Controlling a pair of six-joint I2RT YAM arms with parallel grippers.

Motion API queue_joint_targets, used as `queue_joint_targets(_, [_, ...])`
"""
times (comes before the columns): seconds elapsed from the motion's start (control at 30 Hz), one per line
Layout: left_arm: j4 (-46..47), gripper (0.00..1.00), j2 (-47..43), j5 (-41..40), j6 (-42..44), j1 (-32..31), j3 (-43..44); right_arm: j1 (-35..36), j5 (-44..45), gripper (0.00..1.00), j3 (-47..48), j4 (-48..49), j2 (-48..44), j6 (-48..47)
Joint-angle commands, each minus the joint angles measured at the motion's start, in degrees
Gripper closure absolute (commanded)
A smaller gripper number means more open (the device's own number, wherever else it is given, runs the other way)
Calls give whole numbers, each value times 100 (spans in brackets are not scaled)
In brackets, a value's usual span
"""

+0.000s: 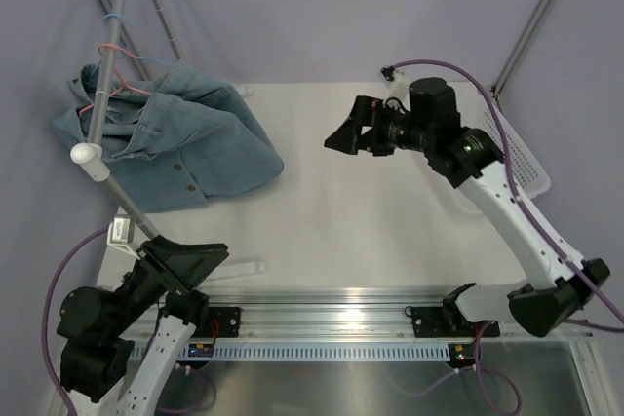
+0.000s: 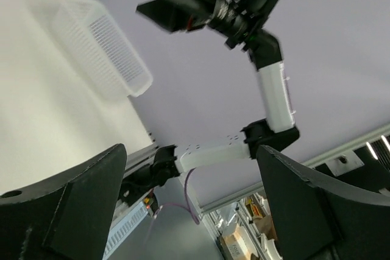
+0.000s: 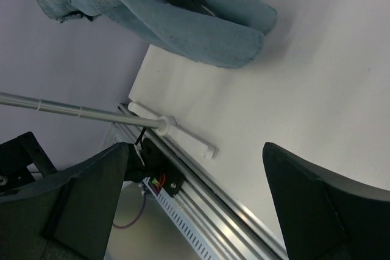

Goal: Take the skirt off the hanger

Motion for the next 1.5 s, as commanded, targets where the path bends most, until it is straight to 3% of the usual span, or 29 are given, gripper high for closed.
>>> queue_joint_targets(0.0, [-1347, 11, -363, -99, 87, 114, -96, 444, 355, 0, 541, 756, 666, -479])
queue_joint_targets(0.2, [-2025, 13, -583, -90, 131, 219, -237, 1190, 346, 1, 1709, 1223, 1932, -1803])
queue_joint_targets(0.43, [-2562, 13, -662, 15, 272, 334, -394, 1614, 751, 3, 2054, 2513, 2644, -3369])
queue_joint_targets(0.67, [-2518, 13, -706, 165, 377, 369, -605, 1605, 112, 7, 3975, 1708, 4092, -4240])
queue_joint_targets(0.93, [-2316, 13, -706, 340, 360, 378, -896, 1614, -584, 28, 5068, 1259, 5140, -4417])
queue_joint_targets(1.2, [-2280, 13, -689, 428, 395, 369, -1062, 1728, -857, 31, 4673, 1724, 5009, -4197])
queue_joint_targets(1.47, [-2263, 13, -750, 464, 342, 369, -1054, 1851, -1385, 40, 5569, 1505, 5554, -4039])
